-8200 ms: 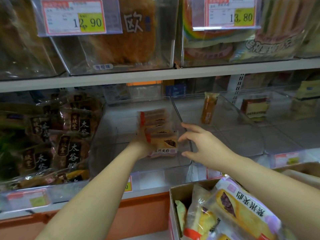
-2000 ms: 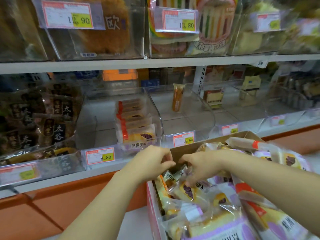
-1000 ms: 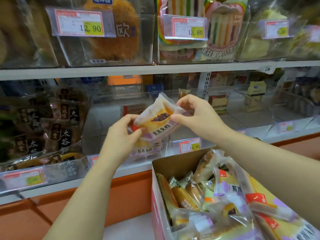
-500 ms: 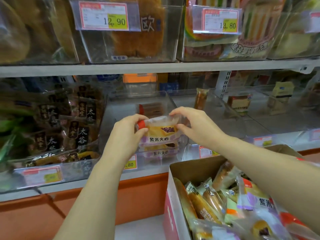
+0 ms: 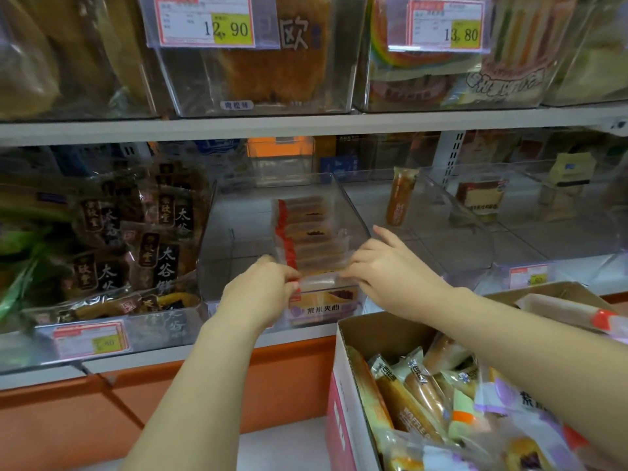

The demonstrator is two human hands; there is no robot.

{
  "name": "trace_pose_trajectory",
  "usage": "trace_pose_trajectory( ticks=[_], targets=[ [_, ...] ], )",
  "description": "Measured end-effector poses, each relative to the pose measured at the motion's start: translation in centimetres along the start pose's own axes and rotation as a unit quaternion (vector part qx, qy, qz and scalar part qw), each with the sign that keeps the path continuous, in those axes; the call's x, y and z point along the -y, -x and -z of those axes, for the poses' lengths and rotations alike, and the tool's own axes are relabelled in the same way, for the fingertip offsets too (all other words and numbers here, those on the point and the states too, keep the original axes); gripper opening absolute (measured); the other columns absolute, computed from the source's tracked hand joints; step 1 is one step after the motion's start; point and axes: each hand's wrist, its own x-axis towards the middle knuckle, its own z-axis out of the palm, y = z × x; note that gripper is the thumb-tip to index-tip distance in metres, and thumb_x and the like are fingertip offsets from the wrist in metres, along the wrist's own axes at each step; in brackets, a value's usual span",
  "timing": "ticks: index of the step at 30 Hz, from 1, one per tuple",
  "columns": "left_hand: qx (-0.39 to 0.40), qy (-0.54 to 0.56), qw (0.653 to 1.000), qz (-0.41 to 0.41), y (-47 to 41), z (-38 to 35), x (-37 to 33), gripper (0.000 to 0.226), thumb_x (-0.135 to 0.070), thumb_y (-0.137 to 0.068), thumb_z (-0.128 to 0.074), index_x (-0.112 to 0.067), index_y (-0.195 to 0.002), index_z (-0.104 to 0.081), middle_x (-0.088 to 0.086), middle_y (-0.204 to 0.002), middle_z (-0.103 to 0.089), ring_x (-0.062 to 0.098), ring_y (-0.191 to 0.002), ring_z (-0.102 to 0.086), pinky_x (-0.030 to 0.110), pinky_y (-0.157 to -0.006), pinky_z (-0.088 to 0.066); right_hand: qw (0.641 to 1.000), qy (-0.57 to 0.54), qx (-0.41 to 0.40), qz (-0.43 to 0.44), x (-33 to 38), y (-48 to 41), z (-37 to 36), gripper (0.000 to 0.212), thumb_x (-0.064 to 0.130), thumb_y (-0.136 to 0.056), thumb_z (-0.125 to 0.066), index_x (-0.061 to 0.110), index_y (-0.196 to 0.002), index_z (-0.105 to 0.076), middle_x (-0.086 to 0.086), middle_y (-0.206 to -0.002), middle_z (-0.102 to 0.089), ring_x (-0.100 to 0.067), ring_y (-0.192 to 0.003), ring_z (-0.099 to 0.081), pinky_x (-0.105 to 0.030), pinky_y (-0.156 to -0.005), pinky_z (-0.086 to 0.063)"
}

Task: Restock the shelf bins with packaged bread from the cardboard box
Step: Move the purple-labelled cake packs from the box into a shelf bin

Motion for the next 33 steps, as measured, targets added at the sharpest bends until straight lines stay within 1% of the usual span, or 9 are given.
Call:
trace_pose_trajectory(
  ticks=[3, 6, 11, 14, 17, 19, 23, 29, 33],
  targets=[
    [-0.042, 0.020, 0.999, 0.029, -0.2, -0.1, 0.0, 0.050, -0.036, -0.091, -0.060, -0.026, -0.137, -0.046, 0.007, -0.131, -0.048, 0.027, -0.114, -0.054, 0.040, -0.093, -0.049, 0.999, 0.014, 0.041, 0.010, 0.6, 0.3, 0.0, 0.029, 0.010, -0.081, -0.064, 0.022, -0.107, -0.072, 0.003, -0.103, -0.070, -0.023, -0.102, -0.061, -0.053, -0.113, -0.011],
    [-0.016, 0.087, 0.995, 0.041, -0.7, -0.3, -0.4, 0.055, -0.027, -0.091, -0.061, -0.018, -0.142, -0.041, 0.009, -0.136, -0.052, 0.026, -0.120, -0.053, 0.035, -0.095, -0.044, 0.996, 0.023, 0.089, -0.020, 1.0, 0.4, 0.7, 0.038, 0.014, -0.091, -0.048, 0.023, -0.125, -0.061, 0.004, -0.123, -0.062, -0.020, -0.123, -0.047, -0.047, -0.115, 0.009],
    [-0.046, 0.054, 0.997, 0.032, -0.3, -0.9, -1.1, 0.039, -0.032, -0.094, -0.055, -0.023, -0.132, -0.053, 0.003, -0.128, -0.058, 0.024, -0.113, -0.057, 0.036, -0.088, -0.047, 0.995, -0.009, 0.095, -0.043, 1.1, 1.0, 2.0, 0.042, 0.017, -0.095, -0.041, 0.030, -0.134, -0.052, 0.009, -0.129, -0.057, -0.012, -0.129, -0.040, -0.043, -0.115, 0.014],
    [-0.138, -0.002, 0.990, 0.030, 0.8, -0.8, -1.6, 0.040, -0.039, -0.095, -0.052, -0.027, -0.133, -0.050, 0.000, -0.131, -0.050, 0.023, -0.110, -0.057, 0.039, -0.085, -0.049, 0.996, -0.036, 0.072, -0.046, 0.6, 2.3, 3.7, 0.039, 0.020, -0.095, -0.042, 0.032, -0.131, -0.054, 0.013, -0.132, -0.055, -0.009, -0.130, -0.038, -0.038, -0.117, 0.008],
    [-0.214, 0.039, 0.976, -0.009, 2.1, -0.6, -3.1, 0.034, -0.037, -0.095, -0.051, -0.028, -0.128, -0.054, -0.003, -0.129, -0.050, 0.021, -0.107, -0.057, 0.039, -0.087, -0.049, 0.995, -0.017, 0.064, -0.069, -0.1, 4.2, 5.5, 0.034, 0.030, -0.094, -0.046, 0.034, -0.125, -0.058, 0.014, -0.127, -0.058, -0.009, -0.124, -0.044, -0.035, -0.117, -0.003],
    [-0.228, 0.065, 0.971, -0.028, 2.8, -0.8, -4.7, 0.030, -0.035, -0.095, -0.050, -0.028, -0.124, -0.057, -0.005, -0.126, -0.053, 0.019, -0.105, -0.058, 0.038, -0.088, -0.049, 0.993, 0.003, 0.077, -0.089, -0.6, 5.7, 6.9, 0.033, 0.038, -0.093, -0.047, 0.034, -0.124, -0.058, 0.013, -0.126, -0.058, -0.010, -0.123, -0.046, -0.034, -0.116, -0.008],
    [-0.172, 0.086, 0.979, -0.074, 4.1, -1.9, -9.0, 0.028, -0.033, -0.094, -0.050, -0.030, -0.121, -0.059, -0.008, -0.121, -0.057, 0.015, -0.108, -0.058, 0.033, -0.086, -0.045, 0.988, 0.029, 0.083, -0.127, -1.9, 9.2, 9.7, 0.032, 0.046, -0.093, -0.046, 0.035, -0.120, -0.060, 0.014, -0.122, -0.061, -0.009, -0.117, -0.051, -0.031, -0.111, -0.020],
    [-0.033, 0.080, 0.986, -0.142, 5.4, -2.9, -15.7, 0.026, -0.041, -0.091, -0.053, -0.035, -0.115, -0.061, -0.014, -0.116, -0.063, 0.013, -0.108, -0.057, 0.035, -0.090, -0.048, 0.960, -0.040, 0.095, -0.260, -4.8, 16.2, 14.6, 0.029, 0.045, -0.089, -0.055, 0.034, -0.115, -0.063, 0.015, -0.116, -0.064, -0.011, -0.109, -0.056, -0.027, -0.083, -0.043],
    [0.056, 0.126, 0.974, -0.177, 6.3, -3.6, -19.5, 0.027, -0.037, -0.091, -0.057, -0.028, -0.115, -0.063, -0.011, -0.108, -0.066, 0.011, -0.102, -0.060, 0.033, -0.092, -0.049, 0.936, -0.111, 0.097, -0.321, -6.3, 21.3, 16.0, 0.035, 0.060, -0.083, -0.052, 0.034, -0.099, -0.068, 0.017, -0.098, -0.067, -0.008, -0.081, -0.064, -0.028, -0.070, -0.051]
  ],
)
